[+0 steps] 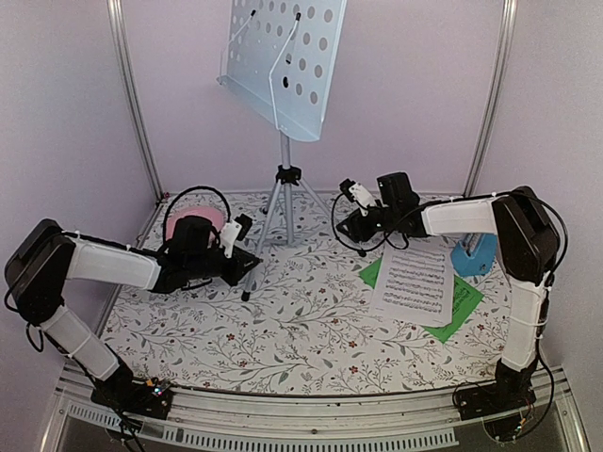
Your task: Set up the instrument practice props
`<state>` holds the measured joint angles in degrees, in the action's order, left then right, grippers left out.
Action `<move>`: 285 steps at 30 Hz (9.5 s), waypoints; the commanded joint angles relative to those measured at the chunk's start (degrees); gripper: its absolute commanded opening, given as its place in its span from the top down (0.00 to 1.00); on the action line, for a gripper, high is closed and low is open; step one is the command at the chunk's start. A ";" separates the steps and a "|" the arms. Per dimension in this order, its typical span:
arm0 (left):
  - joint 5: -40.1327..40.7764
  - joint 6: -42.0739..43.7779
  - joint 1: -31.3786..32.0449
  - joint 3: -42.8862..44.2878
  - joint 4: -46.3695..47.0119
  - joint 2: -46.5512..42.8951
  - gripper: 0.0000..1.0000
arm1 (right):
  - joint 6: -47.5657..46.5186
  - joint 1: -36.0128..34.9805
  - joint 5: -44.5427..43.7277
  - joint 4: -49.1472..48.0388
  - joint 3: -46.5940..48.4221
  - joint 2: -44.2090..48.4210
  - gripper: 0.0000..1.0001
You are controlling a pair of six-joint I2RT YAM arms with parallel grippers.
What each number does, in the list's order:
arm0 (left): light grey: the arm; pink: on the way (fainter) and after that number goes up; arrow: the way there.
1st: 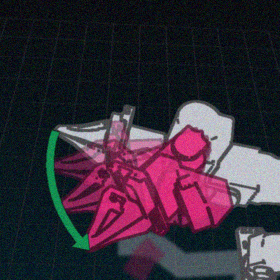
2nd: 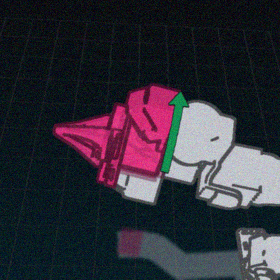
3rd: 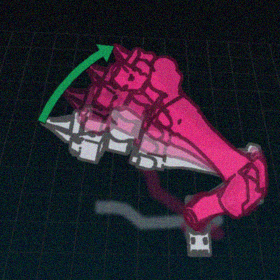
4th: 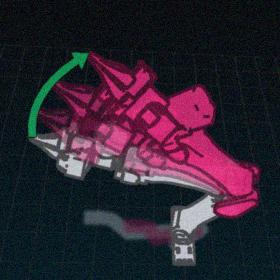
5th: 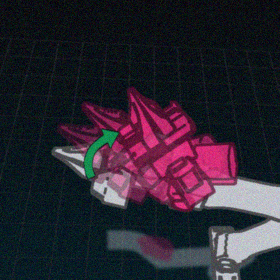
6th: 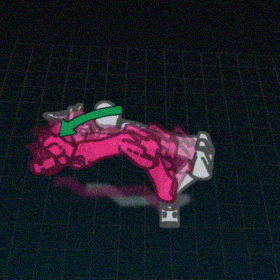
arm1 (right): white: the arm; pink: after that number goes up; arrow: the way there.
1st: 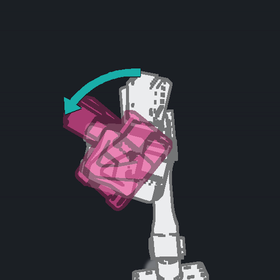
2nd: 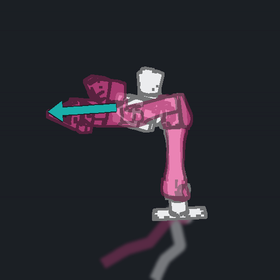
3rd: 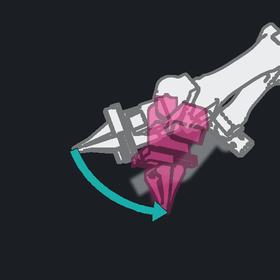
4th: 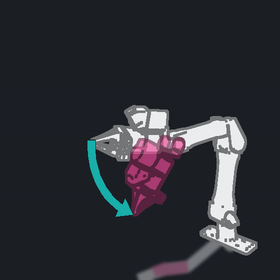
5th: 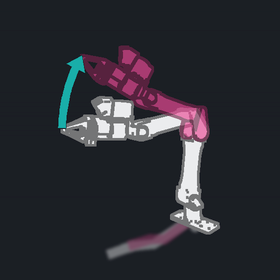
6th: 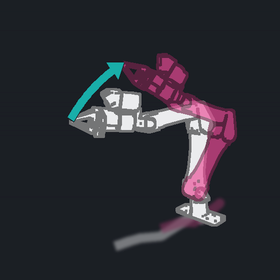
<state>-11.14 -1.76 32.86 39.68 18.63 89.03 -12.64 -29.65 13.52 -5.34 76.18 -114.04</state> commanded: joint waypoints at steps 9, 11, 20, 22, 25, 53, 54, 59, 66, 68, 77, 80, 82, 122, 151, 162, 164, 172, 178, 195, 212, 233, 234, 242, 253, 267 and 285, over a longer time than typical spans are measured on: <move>-4.35 -1.29 8.36 -5.23 8.02 0.84 0.88 | -2.21 0.96 -7.59 0.67 12.48 -8.76 0.39; -5.04 -0.28 6.34 -6.44 8.85 -3.09 0.80 | -3.16 1.00 -5.41 0.28 12.08 -7.91 0.38; 4.13 13.62 -6.57 3.77 6.29 -6.51 0.32 | -2.05 0.95 1.40 -4.01 3.80 -0.85 0.27; -1.12 19.18 -9.60 8.70 3.81 -1.76 0.32 | -1.24 0.95 1.30 -3.85 2.10 0.83 0.26; -7.99 26.26 -13.16 12.94 6.92 3.29 0.33 | -0.36 1.00 1.04 -3.74 -0.95 3.74 0.27; -25.58 38.66 -13.62 54.48 7.90 43.21 0.47 | 4.40 0.91 -2.78 0.58 -5.67 2.09 0.43; -24.86 37.99 -13.21 54.38 9.16 43.30 0.48 | 4.19 0.91 -3.25 0.68 -4.85 1.20 0.43; -22.70 34.50 -12.64 55.71 11.92 44.26 0.58 | 3.77 0.91 -6.27 0.61 -0.96 -2.26 0.45; -21.67 33.20 -12.47 52.78 12.45 42.01 0.85 | 2.44 0.98 -8.99 0.09 2.92 -5.75 0.50; -21.28 32.52 -12.49 50.62 13.59 40.62 0.92 | 1.75 1.06 -9.94 0.04 3.21 -5.96 0.50; -15.55 32.87 -11.50 39.37 15.26 32.49 1.00 | 0.71 2.46 -10.44 -1.19 5.09 -7.72 0.52; -11.60 32.07 -10.64 36.22 15.01 29.89 1.00 | 0.69 2.66 -10.23 -1.36 6.79 -8.86 0.52; -8.80 30.68 -10.18 33.63 15.10 28.26 1.00 | 0.54 2.71 -10.09 -1.39 8.17 -9.80 0.52; 5.28 29.84 -3.99 23.95 11.73 19.20 1.00 | -11.70 0.65 -12.13 -11.99 6.37 -9.44 0.60; 34.51 11.13 8.32 19.06 -1.65 14.68 1.00 | -9.15 3.02 -9.75 -13.31 18.12 -16.61 0.61; 37.61 5.29 10.37 27.61 -16.45 15.34 0.99 | -9.39 2.88 -5.37 -13.64 17.09 -16.24 0.58; 37.76 5.36 10.36 27.99 -17.99 15.25 0.90 | -9.18 2.85 -4.80 -13.64 16.12 -15.28 0.57; 35.55 5.54 10.45 23.48 -15.99 10.43 0.57 | -6.85 2.18 -3.60 -13.97 8.97 -7.04 0.43; 32.90 4.88 10.41 18.01 -11.13 3.87 0.42 | -1.59 2.14 -5.21 -12.29 0.49 1.58 0.29; 24.48 4.70 14.43 2.77 8.10 -7.40 0.35 | 44.99 2.18 -10.11 25.15 -21.36 33.33 0.29; 22.78 6.90 16.97 4.06 15.50 -3.21 0.34 | 80.67 2.29 -17.63 58.42 -30.13 46.08 0.39; 23.27 8.18 16.97 4.17 16.69 -1.96 0.33 | 89.75 4.25 -16.48 49.37 -39.83 44.30 0.57; 23.27 8.29 16.97 4.22 16.65 -1.94 0.33 | 89.80 4.51 -16.65 49.23 -39.91 44.22 0.58; 23.61 8.98 16.97 4.26 16.67 -1.34 0.33 | 89.72 6.27 -15.94 47.63 -40.32 43.09 0.70; 23.35 9.44 16.97 4.57 16.95 0.23 0.33 | 89.13 7.91 -14.62 45.06 -41.31 40.77 0.73; 23.45 9.53 16.97 4.43 16.96 -0.48 0.33 | 89.64 8.09 -16.96 44.01 -42.53 40.67 0.88; 21.20 7.75 16.99 5.42 14.43 -3.96 0.20 | 71.89 6.14 -28.10 52.04 -30.79 49.71 1.00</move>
<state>11.73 6.76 49.15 43.31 33.17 86.39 67.07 -22.13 -10.22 43.77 41.80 -64.93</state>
